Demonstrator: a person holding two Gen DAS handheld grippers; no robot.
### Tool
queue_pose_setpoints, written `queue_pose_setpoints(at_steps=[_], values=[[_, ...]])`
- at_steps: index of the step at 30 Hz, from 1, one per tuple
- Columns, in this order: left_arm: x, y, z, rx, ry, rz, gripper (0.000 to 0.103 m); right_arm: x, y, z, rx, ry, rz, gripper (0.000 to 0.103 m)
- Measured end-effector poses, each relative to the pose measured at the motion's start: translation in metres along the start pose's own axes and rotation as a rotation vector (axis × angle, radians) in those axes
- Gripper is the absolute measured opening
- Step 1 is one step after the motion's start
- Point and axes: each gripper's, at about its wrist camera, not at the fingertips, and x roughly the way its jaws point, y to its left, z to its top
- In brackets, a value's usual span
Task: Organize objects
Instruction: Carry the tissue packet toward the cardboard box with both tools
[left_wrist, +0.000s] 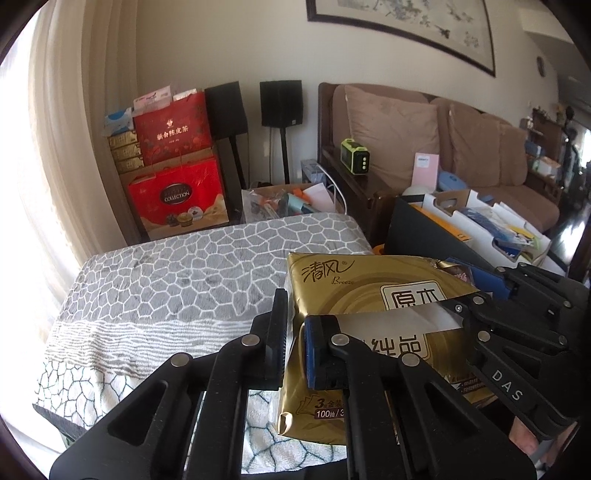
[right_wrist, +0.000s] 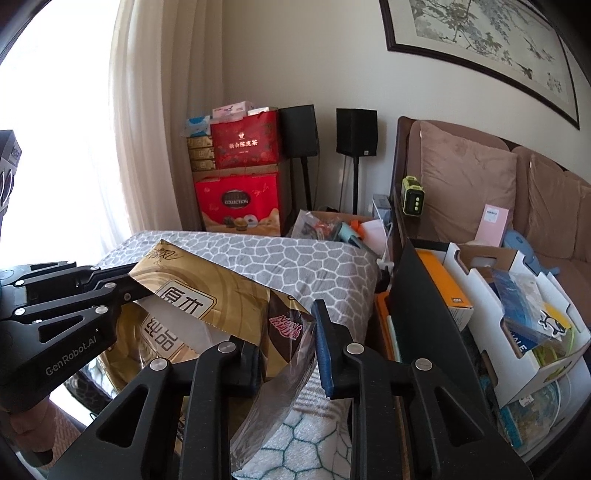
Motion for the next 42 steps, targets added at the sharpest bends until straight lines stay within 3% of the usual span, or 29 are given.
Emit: queue_pose_setpoints(at_steps=[19, 42], values=[[-0.008, -0.017, 0.017, 0.009, -0.045, -0.016, 0.006, -0.015, -0.013, 0.009, 0.009, -0.040, -0.020, 0.016], [-0.001, -0.048, 0.041, 0.034, -0.066, -0.070, 0.006, -0.031, -0.049, 0.021, 0.051, -0.070, -0.068, 0.015]])
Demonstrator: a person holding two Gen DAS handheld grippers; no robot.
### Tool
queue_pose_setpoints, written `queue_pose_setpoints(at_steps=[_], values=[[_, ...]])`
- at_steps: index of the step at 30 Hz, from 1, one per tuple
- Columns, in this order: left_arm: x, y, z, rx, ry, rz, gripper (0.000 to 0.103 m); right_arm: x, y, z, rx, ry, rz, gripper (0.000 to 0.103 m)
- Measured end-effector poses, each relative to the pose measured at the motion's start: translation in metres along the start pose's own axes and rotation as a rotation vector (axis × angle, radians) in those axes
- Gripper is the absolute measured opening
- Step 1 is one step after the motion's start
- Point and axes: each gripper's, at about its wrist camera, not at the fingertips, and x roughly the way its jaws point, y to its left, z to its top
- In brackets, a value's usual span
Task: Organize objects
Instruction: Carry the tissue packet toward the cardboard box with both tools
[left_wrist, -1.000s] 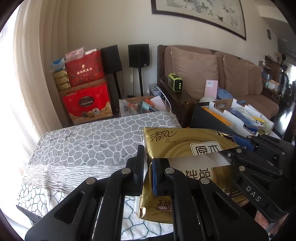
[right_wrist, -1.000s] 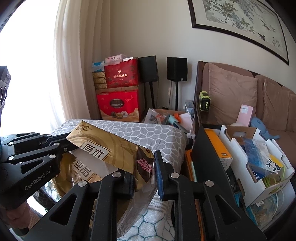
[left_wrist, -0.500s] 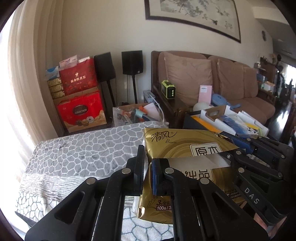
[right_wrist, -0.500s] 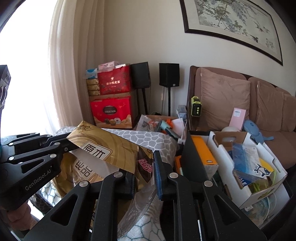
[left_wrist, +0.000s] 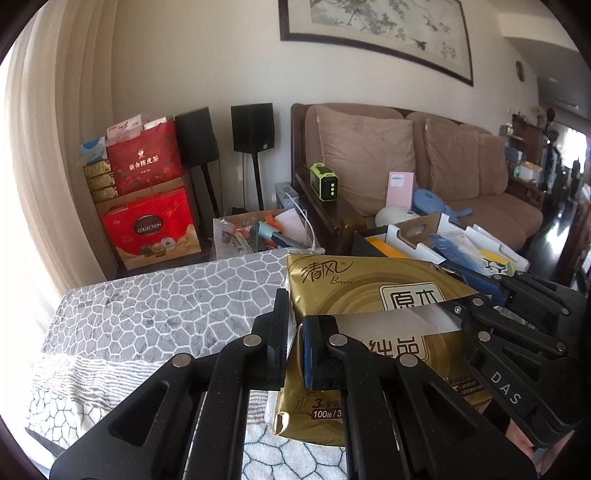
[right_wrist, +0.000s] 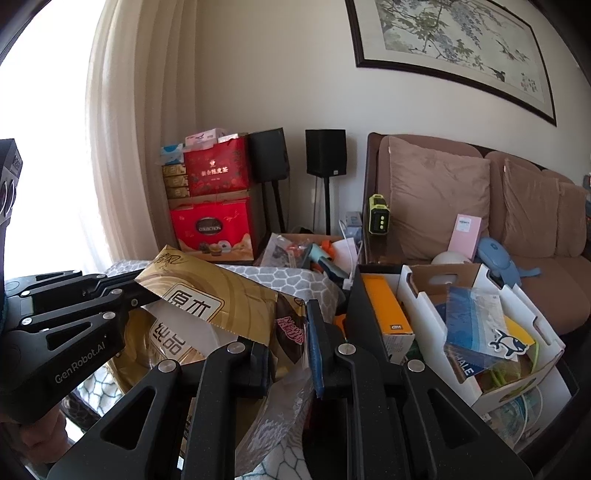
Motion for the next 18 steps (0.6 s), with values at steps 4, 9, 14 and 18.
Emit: queue_pose_setpoints(at_steps=[4, 9, 14, 18], values=[[0.000, -0.004, 0.002, -0.001, -0.005, -0.005, 0.006, -0.002, -0.003, 0.001, 0.006, -0.005, -0.005, 0.015], [-0.002, -0.006, 0.004, -0.006, -0.012, -0.010, 0.006, -0.005, -0.005, 0.002, 0.013, -0.012, -0.009, 0.015], [-0.001, -0.008, 0.008, -0.006, -0.014, -0.019, 0.006, -0.006, -0.009, 0.004, 0.018, -0.011, -0.011, 0.015], [-0.001, -0.013, 0.012, -0.003, -0.014, -0.026, 0.006, -0.007, -0.014, 0.006, 0.027, -0.013, -0.016, 0.016]])
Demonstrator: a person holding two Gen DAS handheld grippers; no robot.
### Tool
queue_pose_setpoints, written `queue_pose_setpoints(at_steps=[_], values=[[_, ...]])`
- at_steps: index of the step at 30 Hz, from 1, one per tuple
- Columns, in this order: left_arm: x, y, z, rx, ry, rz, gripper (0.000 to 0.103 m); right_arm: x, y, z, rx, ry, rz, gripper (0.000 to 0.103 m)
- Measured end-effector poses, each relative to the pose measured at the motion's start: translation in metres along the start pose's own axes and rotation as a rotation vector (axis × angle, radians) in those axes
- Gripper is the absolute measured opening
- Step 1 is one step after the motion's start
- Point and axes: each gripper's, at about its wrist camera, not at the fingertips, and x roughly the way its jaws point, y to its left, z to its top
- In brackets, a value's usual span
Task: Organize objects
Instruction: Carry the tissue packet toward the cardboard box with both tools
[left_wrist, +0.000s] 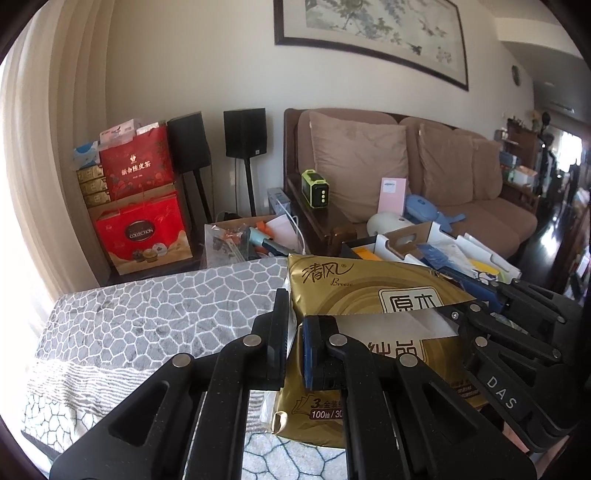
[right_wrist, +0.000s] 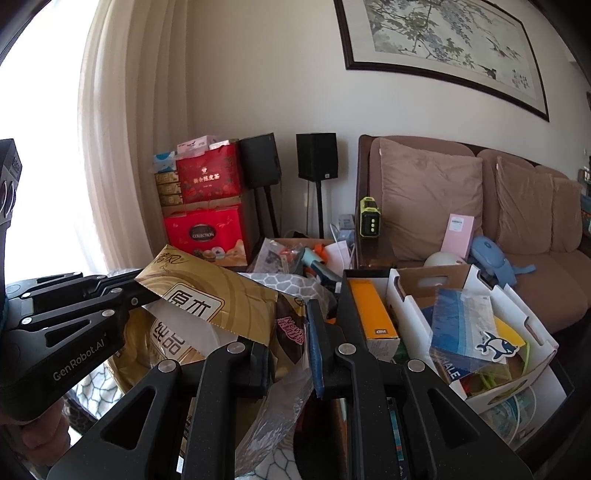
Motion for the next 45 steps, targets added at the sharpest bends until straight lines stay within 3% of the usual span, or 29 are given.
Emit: queue_pose_setpoints(at_steps=[45], values=[[0.011, -0.047, 0.027, 0.053, -0.025, -0.059, 0.006, -0.019, -0.051, 0.016, 0.098, -0.026, -0.048, 0.016]])
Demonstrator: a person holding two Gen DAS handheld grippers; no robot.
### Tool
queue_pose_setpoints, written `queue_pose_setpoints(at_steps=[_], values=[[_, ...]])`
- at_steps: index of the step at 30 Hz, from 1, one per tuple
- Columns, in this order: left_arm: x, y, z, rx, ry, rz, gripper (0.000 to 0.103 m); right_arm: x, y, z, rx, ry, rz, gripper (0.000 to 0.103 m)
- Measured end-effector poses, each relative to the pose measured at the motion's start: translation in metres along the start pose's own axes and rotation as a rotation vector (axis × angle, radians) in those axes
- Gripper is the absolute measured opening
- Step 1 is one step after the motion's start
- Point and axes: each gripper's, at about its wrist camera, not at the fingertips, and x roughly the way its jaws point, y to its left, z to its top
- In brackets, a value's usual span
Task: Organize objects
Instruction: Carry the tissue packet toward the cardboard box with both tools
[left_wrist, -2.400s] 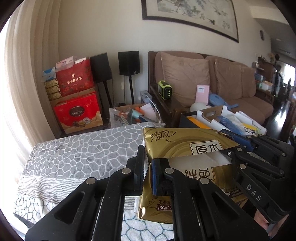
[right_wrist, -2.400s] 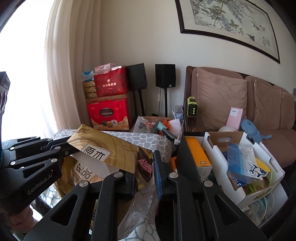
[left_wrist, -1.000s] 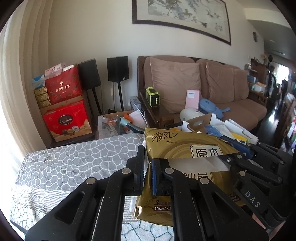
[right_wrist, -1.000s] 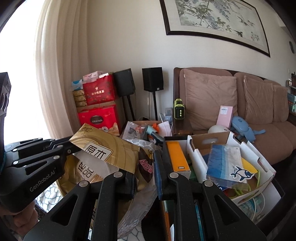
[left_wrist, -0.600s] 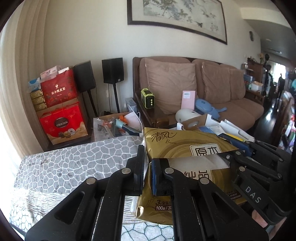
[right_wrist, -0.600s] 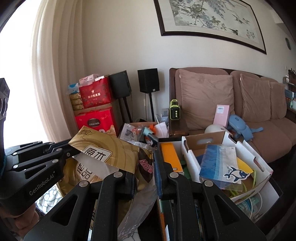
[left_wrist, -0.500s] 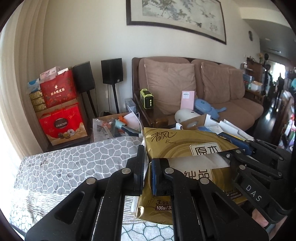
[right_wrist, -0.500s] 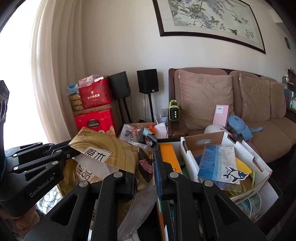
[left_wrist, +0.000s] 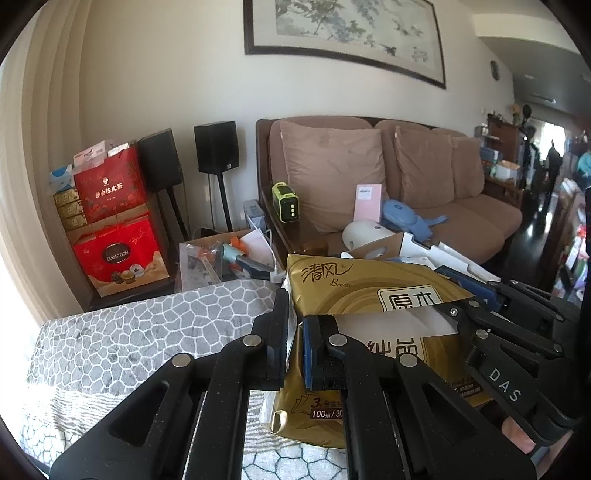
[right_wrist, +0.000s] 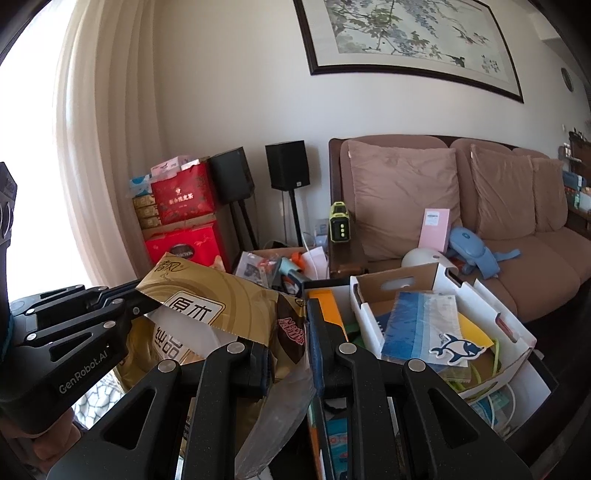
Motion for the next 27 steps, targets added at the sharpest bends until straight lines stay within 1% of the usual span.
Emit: queue_pose_setpoints(at_steps=[11, 27], values=[[-0.001, -0.004, 0.005, 0.003, -0.006, 0.005, 0.006, 0.001, -0.001, 0.001, 0.018, 0.004, -0.006, 0.016], [0.008, -0.031, 0.013, 0.016, -0.005, -0.044, 0.006, -0.009, -0.032, 0.008, 0.060, -0.002, -0.031, 0.016]])
